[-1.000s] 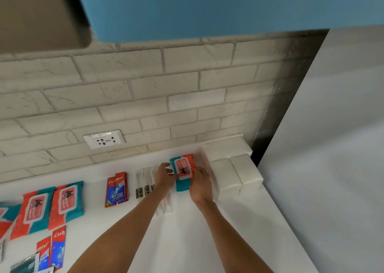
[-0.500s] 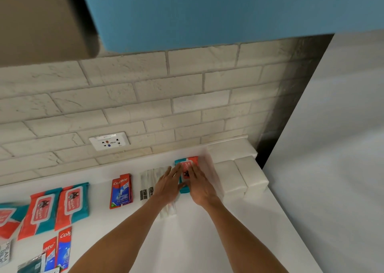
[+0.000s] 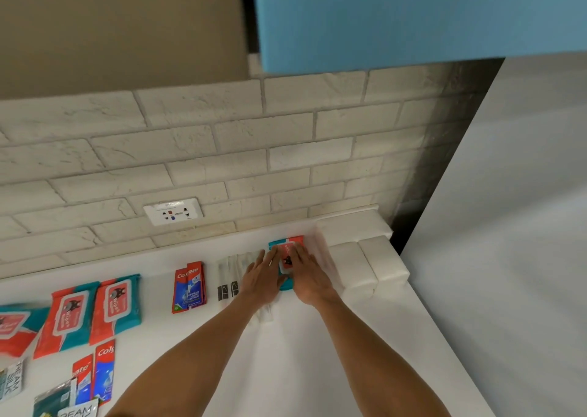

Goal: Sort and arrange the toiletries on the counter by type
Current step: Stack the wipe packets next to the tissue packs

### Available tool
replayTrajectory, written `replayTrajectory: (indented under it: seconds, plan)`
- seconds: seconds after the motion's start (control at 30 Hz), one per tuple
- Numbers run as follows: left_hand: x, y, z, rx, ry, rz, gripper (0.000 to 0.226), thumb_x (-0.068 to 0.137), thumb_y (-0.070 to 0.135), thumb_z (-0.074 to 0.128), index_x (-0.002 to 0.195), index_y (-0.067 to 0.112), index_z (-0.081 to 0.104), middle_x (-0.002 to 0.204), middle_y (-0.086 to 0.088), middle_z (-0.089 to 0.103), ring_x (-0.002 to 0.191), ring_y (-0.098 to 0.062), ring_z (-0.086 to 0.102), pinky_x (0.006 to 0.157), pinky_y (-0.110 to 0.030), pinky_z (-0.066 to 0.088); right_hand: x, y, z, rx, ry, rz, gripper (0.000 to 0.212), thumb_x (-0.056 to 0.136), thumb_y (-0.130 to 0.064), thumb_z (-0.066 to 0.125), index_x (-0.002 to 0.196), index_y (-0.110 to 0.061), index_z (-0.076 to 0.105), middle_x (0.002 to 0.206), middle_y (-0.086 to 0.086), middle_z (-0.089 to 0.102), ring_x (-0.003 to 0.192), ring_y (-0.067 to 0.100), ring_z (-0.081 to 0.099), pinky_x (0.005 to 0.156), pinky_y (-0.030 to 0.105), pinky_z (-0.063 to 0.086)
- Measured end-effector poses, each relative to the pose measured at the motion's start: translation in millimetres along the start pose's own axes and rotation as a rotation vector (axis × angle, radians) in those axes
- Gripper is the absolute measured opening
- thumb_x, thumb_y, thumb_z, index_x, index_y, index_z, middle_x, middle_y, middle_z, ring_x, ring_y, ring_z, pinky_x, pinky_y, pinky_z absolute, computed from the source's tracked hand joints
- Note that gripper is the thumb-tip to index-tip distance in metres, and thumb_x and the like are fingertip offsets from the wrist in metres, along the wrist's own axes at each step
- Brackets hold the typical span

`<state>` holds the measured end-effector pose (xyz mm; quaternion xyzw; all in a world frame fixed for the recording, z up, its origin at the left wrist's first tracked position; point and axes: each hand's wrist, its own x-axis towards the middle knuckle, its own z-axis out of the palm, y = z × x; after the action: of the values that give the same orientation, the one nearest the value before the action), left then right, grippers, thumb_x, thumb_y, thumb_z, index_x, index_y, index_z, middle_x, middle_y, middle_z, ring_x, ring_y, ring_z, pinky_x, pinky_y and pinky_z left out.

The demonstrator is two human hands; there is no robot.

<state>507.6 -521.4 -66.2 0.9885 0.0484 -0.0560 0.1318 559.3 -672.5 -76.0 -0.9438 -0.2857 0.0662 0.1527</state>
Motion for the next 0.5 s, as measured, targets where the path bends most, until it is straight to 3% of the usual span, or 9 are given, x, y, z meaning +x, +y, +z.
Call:
replayTrajectory:
  seconds: [0.1, 0.17, 0.27, 0.37, 0.5]
  plan:
    - [-11.3, -8.8, -3.6, -0.015, 0.041, -0.008, 0.071, 0.109, 0.041, 0.04, 0.165, 0.018, 0.002, 0.173, -0.001, 0.003, 0.159, -0.023, 0.001, 0.127, -0.037, 0.005, -9.1, -12.9, -5.0, 0.001, 0.087, 0.032, 0.099, 0.104, -0.031, 0.069, 0.171, -0.019, -0.003, 0.18, 0.002, 0.008, 0.164, 0.025, 0.019, 0.13, 0.043, 0.024]
    - [-23.1, -18.1, -8.2, -0.04, 0.077, -0.03, 0.069, 0.108, 0.038, 0.042, 0.165, 0.017, 0.009, 0.172, -0.003, 0.012, 0.159, -0.021, 0.006, 0.127, -0.037, 0.008, -15.3, -22.2, -1.2, 0.023, 0.133, 0.047, 0.096, 0.105, -0.03, 0.066, 0.171, -0.017, -0.002, 0.179, 0.004, 0.012, 0.162, 0.027, 0.026, 0.129, 0.046, 0.031]
    - [-48.6, -32.7, -22.5, -0.137, 0.116, -0.094, 0.063, 0.105, 0.033, 0.047, 0.162, 0.02, 0.023, 0.167, -0.005, 0.029, 0.156, -0.023, 0.022, 0.126, -0.04, 0.021, -29.3, -37.9, 13.8, 0.066, 0.202, 0.038, 0.084, 0.11, -0.03, 0.056, 0.17, -0.014, 0.0, 0.178, 0.01, 0.011, 0.164, 0.029, 0.021, 0.131, 0.048, 0.027]
    - [-82.9, -49.4, -37.4, -0.206, 0.149, -0.172, 0.054, 0.105, 0.035, 0.048, 0.156, 0.023, 0.036, 0.158, -0.007, 0.044, 0.145, -0.028, 0.043, 0.114, -0.045, 0.042, -51.7, -64.3, 31.2, 0.136, 0.262, 0.064, 0.07, 0.111, -0.034, 0.053, 0.168, -0.008, 0.023, 0.172, 0.017, 0.031, 0.159, 0.032, 0.033, 0.127, 0.047, 0.036]
    - [-134.0, -85.1, -41.1, -0.237, 0.163, -0.233, 0.043, 0.105, 0.037, 0.049, 0.146, 0.024, 0.046, 0.142, -0.005, 0.058, 0.123, -0.027, 0.06, 0.092, -0.04, 0.055, -82.7, -112.8, 51.2, 0.211, 0.182, 0.147, 0.068, 0.113, -0.04, 0.045, 0.171, -0.019, 0.016, 0.176, 0.008, 0.025, 0.161, 0.028, 0.029, 0.126, 0.041, 0.037]
